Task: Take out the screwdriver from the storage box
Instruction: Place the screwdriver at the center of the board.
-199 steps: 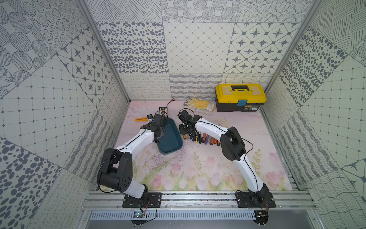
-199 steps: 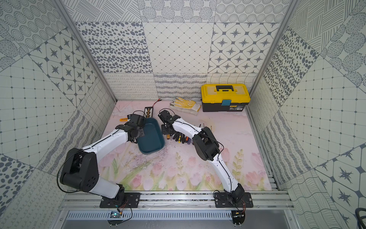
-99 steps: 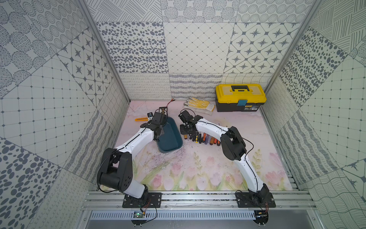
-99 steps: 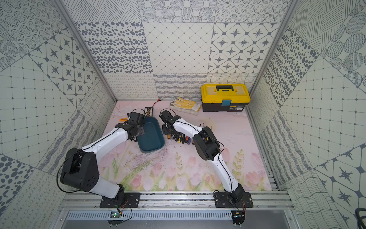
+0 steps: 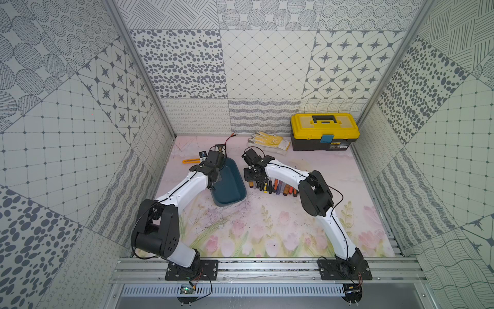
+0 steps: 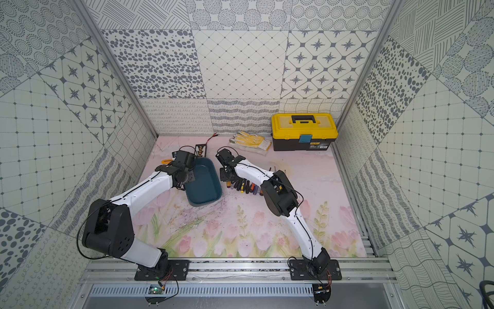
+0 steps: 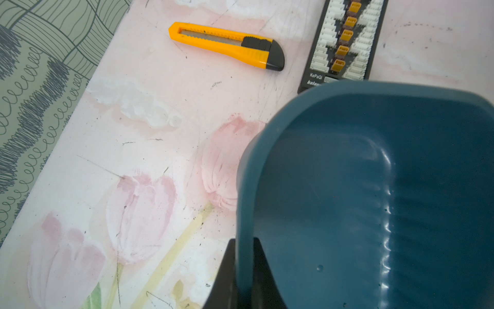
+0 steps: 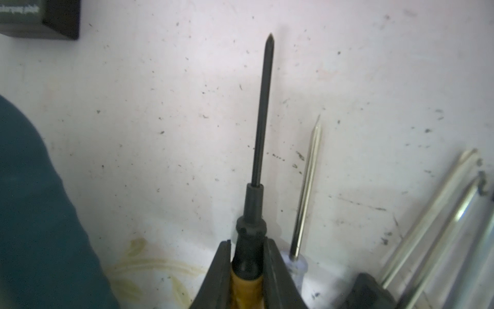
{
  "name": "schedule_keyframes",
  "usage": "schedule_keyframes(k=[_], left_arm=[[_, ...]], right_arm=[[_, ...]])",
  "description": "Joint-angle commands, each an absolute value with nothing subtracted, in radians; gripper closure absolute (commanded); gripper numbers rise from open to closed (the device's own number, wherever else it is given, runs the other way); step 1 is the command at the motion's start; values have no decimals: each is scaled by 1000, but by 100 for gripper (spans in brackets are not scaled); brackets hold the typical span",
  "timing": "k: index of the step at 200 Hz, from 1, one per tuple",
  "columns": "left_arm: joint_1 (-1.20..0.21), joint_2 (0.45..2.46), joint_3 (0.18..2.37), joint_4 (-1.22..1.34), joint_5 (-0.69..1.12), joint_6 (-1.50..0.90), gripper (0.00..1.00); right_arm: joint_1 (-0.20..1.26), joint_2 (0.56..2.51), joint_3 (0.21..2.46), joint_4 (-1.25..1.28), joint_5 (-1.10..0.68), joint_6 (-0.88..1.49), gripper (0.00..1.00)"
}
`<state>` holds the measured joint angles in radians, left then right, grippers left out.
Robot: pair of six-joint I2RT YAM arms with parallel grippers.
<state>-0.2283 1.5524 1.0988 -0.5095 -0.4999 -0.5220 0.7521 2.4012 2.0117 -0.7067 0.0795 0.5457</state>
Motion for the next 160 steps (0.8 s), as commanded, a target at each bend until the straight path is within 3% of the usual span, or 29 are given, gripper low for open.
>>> schedule_keyframes(k=[1, 48, 119, 160], left_arm=[[-224, 1563, 1123, -525, -489, -512, 100], [-225, 1577, 1137, -530, -483, -511, 100], [-217, 1642, 1215, -531, -468, -419, 100], [-162, 1708, 1278, -519, -289, -310, 100]], right_arm=[[727, 2382, 1974, -773, 133, 532, 73], [723, 2374, 1974, -760, 85, 534, 63], [721, 2314, 1972, -706, 33, 519, 60], [721, 2203, 1883, -604, 45, 497, 54]])
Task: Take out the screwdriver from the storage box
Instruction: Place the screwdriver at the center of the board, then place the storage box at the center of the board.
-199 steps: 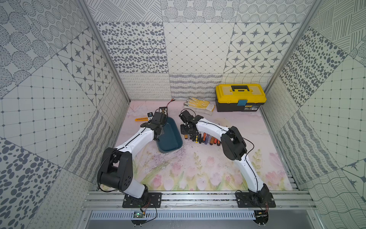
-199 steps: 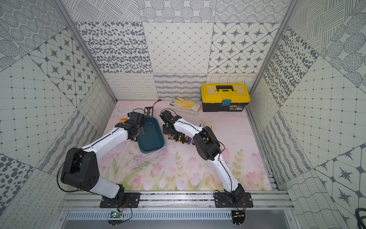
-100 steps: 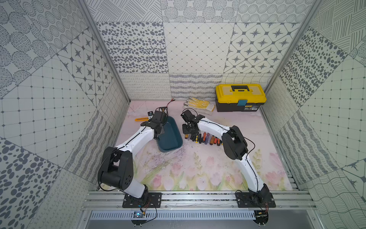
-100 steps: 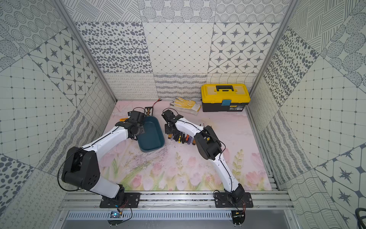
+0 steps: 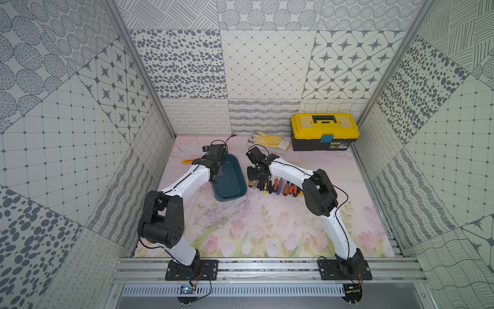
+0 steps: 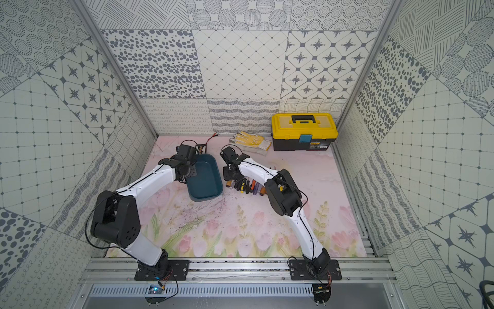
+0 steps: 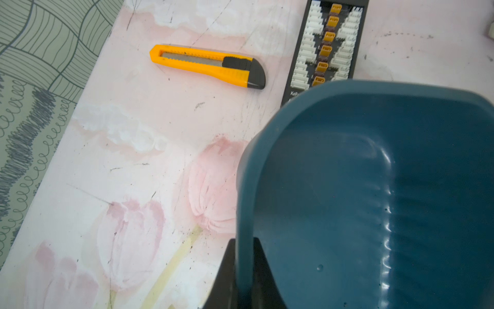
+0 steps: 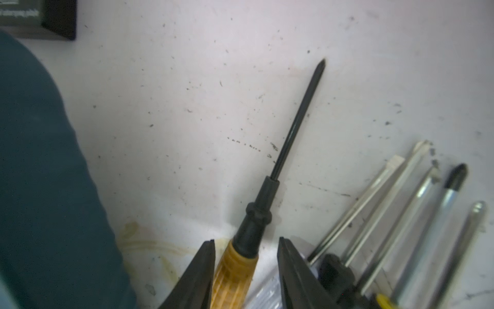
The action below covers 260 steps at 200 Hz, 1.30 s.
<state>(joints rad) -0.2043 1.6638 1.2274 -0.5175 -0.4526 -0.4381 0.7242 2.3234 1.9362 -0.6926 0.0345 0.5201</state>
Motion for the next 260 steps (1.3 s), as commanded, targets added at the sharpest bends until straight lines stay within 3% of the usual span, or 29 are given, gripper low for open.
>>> schedule_keyframes(k=[1, 46, 97, 145, 160, 213, 230, 240, 245, 251, 260], left_arm=[[-160, 1709, 1279, -518, -284, -307, 100], [-109, 1818, 1342, -493, -146, -170, 100], [-108, 1955, 1455, -464, -189, -71, 100], [-109, 2023, 1480, -454, -262, -41, 98], [-108, 2020, 1471, -418, -274, -51, 87], [-114, 1862, 1408, -330, -304, -59, 12], [-122, 1798, 1408, -320, -318, -41, 1], [-133, 1759, 1406, -314, -331, -25, 1], [-138, 1735, 1403, -310, -338, -17, 1], [-142, 1710, 1397, -301, -347, -9, 1], [-146, 1670, 1383, -287, -363, -9, 1]], right_arm=[[721, 2199, 1879, -600, 46, 496, 54], [704, 1978, 1666, -415, 101, 471, 51], [645, 1793, 1489, -372, 136, 414, 40], [575, 1654, 1319, -344, 146, 360, 38], [562, 1617, 1273, -345, 156, 334, 36], [526, 1543, 1186, -357, 160, 308, 28], [520, 1542, 1186, -370, 163, 309, 25], [518, 1539, 1187, -377, 163, 304, 21], [518, 1537, 1187, -378, 165, 299, 9], [516, 1535, 1187, -381, 169, 294, 2], [513, 1528, 1189, -388, 184, 286, 2]])
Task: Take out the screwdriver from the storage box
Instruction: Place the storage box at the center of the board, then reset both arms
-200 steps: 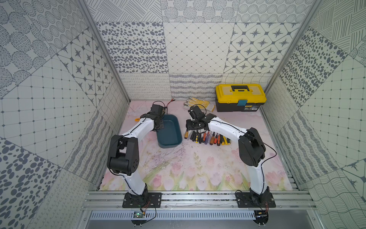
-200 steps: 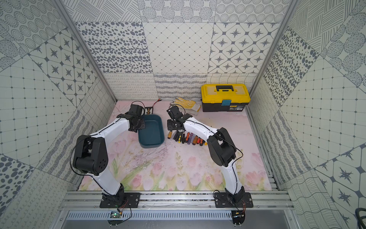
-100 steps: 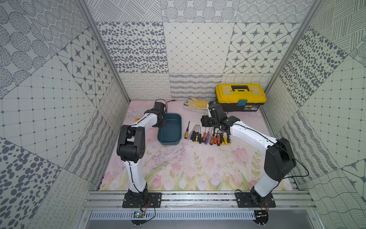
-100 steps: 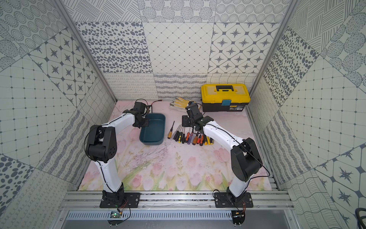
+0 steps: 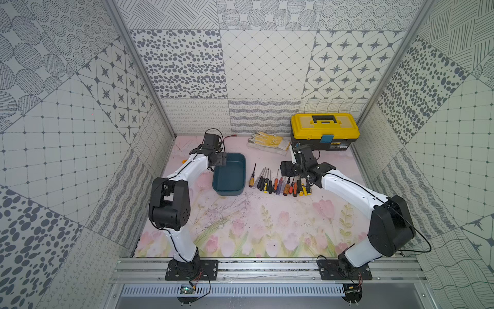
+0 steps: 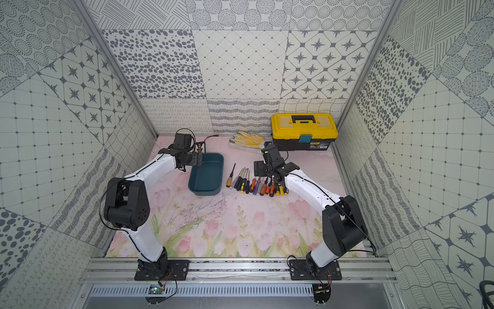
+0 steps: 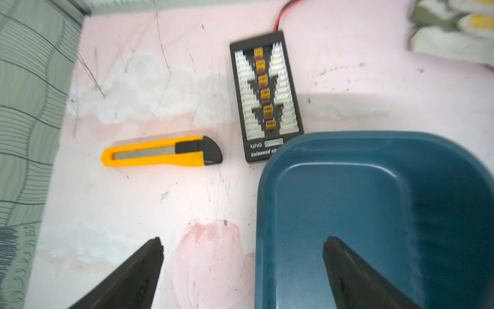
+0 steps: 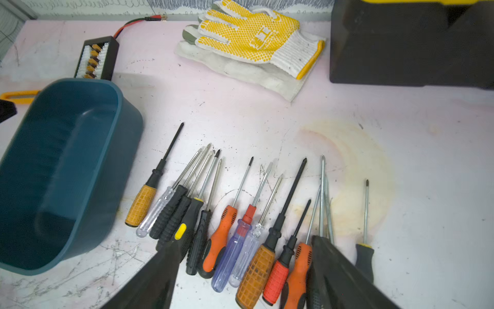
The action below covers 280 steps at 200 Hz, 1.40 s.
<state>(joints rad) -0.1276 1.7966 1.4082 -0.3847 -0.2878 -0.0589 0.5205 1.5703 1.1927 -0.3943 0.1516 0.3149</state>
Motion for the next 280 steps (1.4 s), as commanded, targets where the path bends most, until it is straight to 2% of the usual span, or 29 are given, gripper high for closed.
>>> schedule_keyframes(k=[1, 40, 64, 82, 111, 142, 174, 226, 241, 254, 280], left_arm=[[-145, 1665, 1382, -286, -365, -10, 1], [-146, 1513, 1269, -245, -496, -101, 1], [-140, 1453, 1125, -177, -711, -222, 1], [-140, 1445, 1044, -182, -768, -301, 1], [-162, 1426, 856, -26, -764, -324, 1], [-173, 1381, 685, 185, -736, -277, 1], [-175, 1349, 482, 558, -700, -170, 1], [-164, 1520, 333, 1016, -590, -59, 1], [-168, 1490, 339, 938, -531, -79, 1], [-150, 1514, 324, 1011, -500, -56, 1], [-122, 1517, 364, 924, -406, -65, 1]], right_arm=[[512, 1527, 1190, -390, 186, 286, 2], [471, 1460, 1199, -443, 242, 250, 1], [430, 1402, 1157, -435, 285, 221, 1], [381, 1374, 1106, -409, 313, 223, 1], [291, 1343, 1005, -348, 286, 233, 1], [233, 1272, 830, -171, 282, 199, 1], [225, 1233, 717, -32, 338, 104, 1], [222, 1139, 518, 239, 386, 2, 1], [218, 1126, 476, 289, 384, -33, 1], [212, 1130, 438, 361, 382, -59, 1], [193, 1168, 380, 518, 300, -43, 1]])
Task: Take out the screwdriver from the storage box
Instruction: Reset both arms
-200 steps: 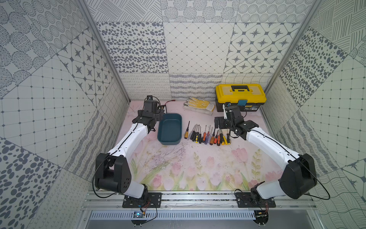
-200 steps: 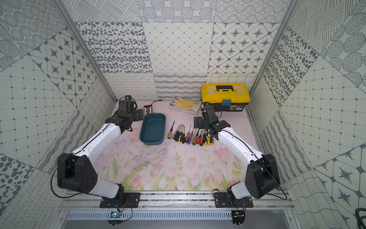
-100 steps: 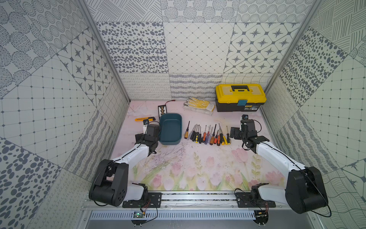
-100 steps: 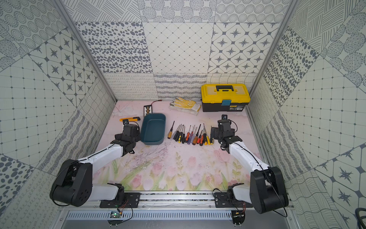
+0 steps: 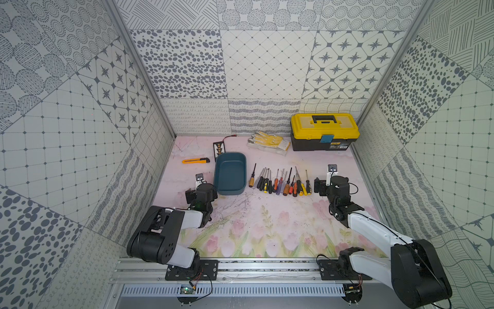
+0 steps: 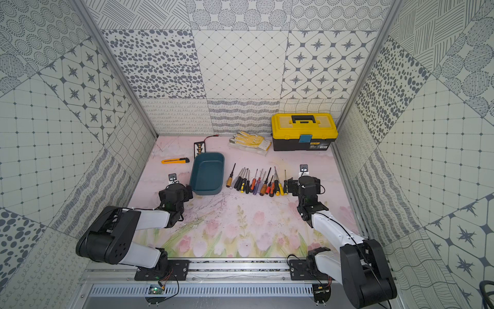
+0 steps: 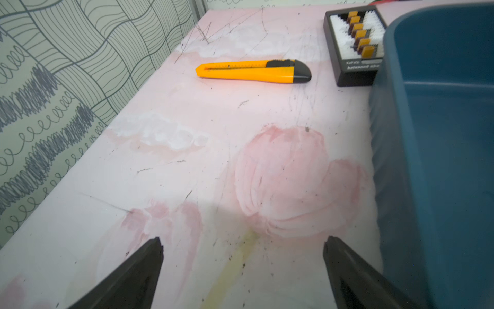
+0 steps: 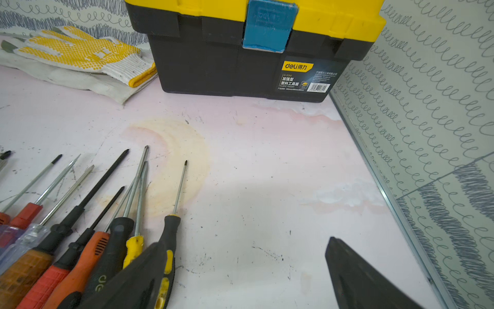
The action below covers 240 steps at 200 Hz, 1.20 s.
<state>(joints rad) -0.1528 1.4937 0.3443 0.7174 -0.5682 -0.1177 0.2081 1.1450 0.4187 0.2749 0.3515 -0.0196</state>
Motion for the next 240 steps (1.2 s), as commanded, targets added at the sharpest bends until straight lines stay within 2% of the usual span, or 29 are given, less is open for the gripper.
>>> schedule_keyframes(k=[1, 31, 44, 57, 71, 84, 98, 120, 156, 188, 240], left_arm=[[-121, 1517, 364, 920, -403, -65, 1], [-109, 1537, 338, 963, -300, -65, 1], [-86, 1615, 304, 1134, -273, -51, 1], [-79, 1552, 300, 1027, -259, -99, 1], [-66, 1609, 270, 1181, -252, -75, 1], [-64, 1559, 287, 1059, -244, -109, 1], [-60, 1594, 293, 1118, -247, -82, 1], [-60, 1577, 306, 1057, -246, -92, 1], [-61, 1588, 311, 1071, -245, -84, 1], [-66, 1577, 391, 893, -220, -87, 1], [-65, 1584, 394, 902, -196, -65, 1]], right_arm=[[192, 1171, 379, 525, 299, -42, 1], [169, 1293, 366, 661, 277, -29, 1], [156, 1343, 357, 729, 263, -13, 1], [150, 1372, 360, 768, 256, -1, 1], [140, 1404, 368, 792, 229, -11, 1], [132, 1457, 359, 854, 203, -17, 1], [129, 1517, 344, 944, 215, -14, 1], [123, 1573, 351, 988, 269, 11, 1], [116, 1561, 379, 908, 309, 43, 1], [104, 1561, 384, 900, 301, 56, 1], [89, 1557, 387, 887, 287, 69, 1]])
